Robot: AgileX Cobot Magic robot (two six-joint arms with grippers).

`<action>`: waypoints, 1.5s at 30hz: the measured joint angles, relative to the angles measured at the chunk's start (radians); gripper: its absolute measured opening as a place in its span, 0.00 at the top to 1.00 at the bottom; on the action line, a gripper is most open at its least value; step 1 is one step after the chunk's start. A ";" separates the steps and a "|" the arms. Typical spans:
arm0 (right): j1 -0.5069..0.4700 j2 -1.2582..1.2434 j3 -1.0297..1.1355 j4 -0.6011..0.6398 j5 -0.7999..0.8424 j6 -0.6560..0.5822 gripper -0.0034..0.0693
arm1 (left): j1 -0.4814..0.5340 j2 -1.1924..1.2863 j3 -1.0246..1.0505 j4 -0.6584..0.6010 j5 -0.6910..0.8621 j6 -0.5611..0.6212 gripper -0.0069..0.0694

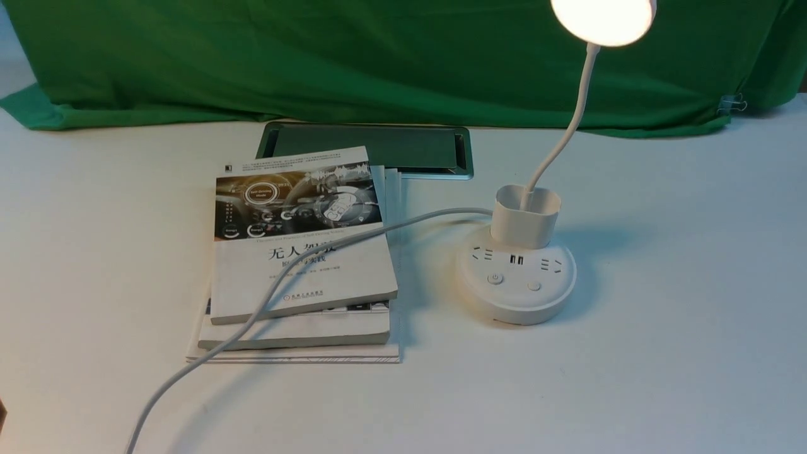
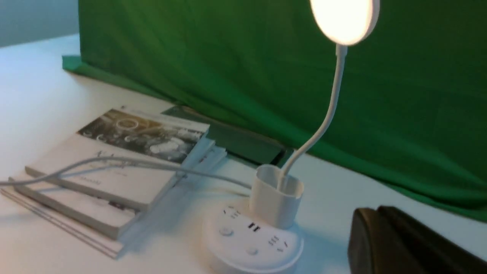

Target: Turn on the desk lamp on the white desktop with your hand.

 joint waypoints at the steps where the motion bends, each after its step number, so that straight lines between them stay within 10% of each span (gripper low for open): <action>1: -0.007 -0.017 0.038 0.000 -0.052 0.000 0.86 | 0.000 0.000 0.000 0.000 0.000 0.000 0.88; 15: -0.530 -0.216 0.320 -0.141 -0.099 0.228 0.81 | 0.000 0.000 0.000 0.000 0.000 0.000 0.88; 45: -0.447 -0.317 0.323 -0.200 0.106 0.341 0.71 | 0.000 0.000 0.000 0.000 0.000 0.000 0.88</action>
